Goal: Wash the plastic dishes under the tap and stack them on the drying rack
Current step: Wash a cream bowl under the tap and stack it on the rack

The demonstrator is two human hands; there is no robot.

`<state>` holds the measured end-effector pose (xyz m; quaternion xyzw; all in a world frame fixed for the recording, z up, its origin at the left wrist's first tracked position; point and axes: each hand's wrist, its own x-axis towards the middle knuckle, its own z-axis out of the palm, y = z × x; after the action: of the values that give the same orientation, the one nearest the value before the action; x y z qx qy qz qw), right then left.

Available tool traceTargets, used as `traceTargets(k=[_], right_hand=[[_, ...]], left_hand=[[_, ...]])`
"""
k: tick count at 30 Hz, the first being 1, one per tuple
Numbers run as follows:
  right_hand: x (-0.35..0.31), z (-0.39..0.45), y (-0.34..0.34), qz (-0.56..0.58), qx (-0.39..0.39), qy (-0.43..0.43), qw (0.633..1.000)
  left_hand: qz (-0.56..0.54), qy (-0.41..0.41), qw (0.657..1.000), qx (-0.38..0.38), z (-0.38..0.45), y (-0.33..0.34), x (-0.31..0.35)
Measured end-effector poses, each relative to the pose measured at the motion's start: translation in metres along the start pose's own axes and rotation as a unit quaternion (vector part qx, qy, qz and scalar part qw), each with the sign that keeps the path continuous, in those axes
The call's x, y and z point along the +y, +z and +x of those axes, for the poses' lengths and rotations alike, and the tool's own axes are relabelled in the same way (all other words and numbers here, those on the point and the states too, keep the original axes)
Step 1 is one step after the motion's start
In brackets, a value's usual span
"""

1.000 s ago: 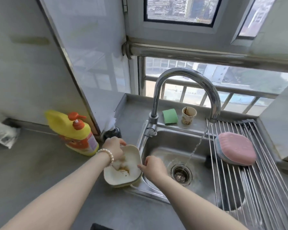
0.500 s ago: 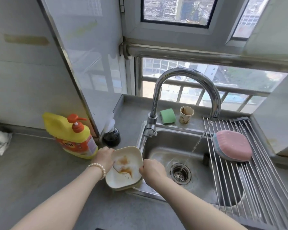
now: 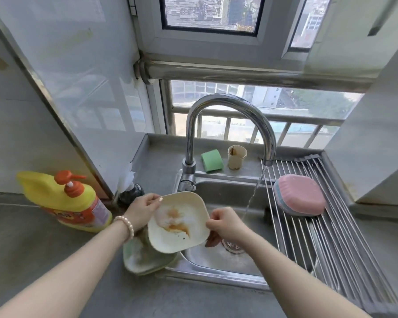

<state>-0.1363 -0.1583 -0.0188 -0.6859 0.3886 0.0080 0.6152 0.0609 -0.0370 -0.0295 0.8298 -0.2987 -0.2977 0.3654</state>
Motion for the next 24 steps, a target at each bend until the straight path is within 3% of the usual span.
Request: traceTargets(k=[3,5,6,8,10,11,13,15,18,21,24], right_hand=[[0.005,-0.007,-0.026,0.0,0.029,-0.006,1.0],[0.013,-0.009,-0.033,-0.125,0.098,-0.047,0.986],[0.019,-0.01,-0.035,-0.249,0.152,-0.093,0.952],[0.034,-0.013,-0.026,-0.447,0.242,-0.21,0.835],[0.046,-0.024,-0.01,-0.548,0.204,-0.274,0.763],[0.055,-0.03,-0.003,-0.569,0.165,-0.288,0.752],[0.059,-0.039,-0.003,-0.596,0.095,-0.232,0.763],[0.05,-0.038,-0.007,-0.603,0.075,-0.166,0.777],[0.037,-0.021,-0.004,-0.556,0.026,-0.084,0.827],[0.03,-0.013,0.009,-0.502,-0.017,-0.118,0.856],[0.032,-0.033,0.007,-0.489,-0.125,-0.186,0.843]], left_hand=[[-0.141,-0.055,0.987,-0.06,-0.003,0.026,0.005],[-0.221,-0.09,0.97,-0.054,-0.008,0.045,0.003],[-0.24,-0.104,0.964,-0.047,-0.009,0.054,0.001],[-0.249,-0.12,0.961,-0.029,-0.012,0.07,0.001],[-0.261,-0.136,0.956,-0.011,-0.014,0.084,0.001],[-0.271,-0.136,0.953,-0.003,-0.014,0.089,0.002],[-0.265,-0.108,0.958,0.001,-0.018,0.095,0.013],[-0.255,-0.077,0.964,0.002,-0.024,0.099,0.026],[-0.306,-0.075,0.949,-0.013,-0.029,0.109,0.036],[-0.336,-0.092,0.937,-0.025,-0.03,0.114,0.037],[-0.325,-0.093,0.941,-0.037,-0.027,0.103,0.036]])
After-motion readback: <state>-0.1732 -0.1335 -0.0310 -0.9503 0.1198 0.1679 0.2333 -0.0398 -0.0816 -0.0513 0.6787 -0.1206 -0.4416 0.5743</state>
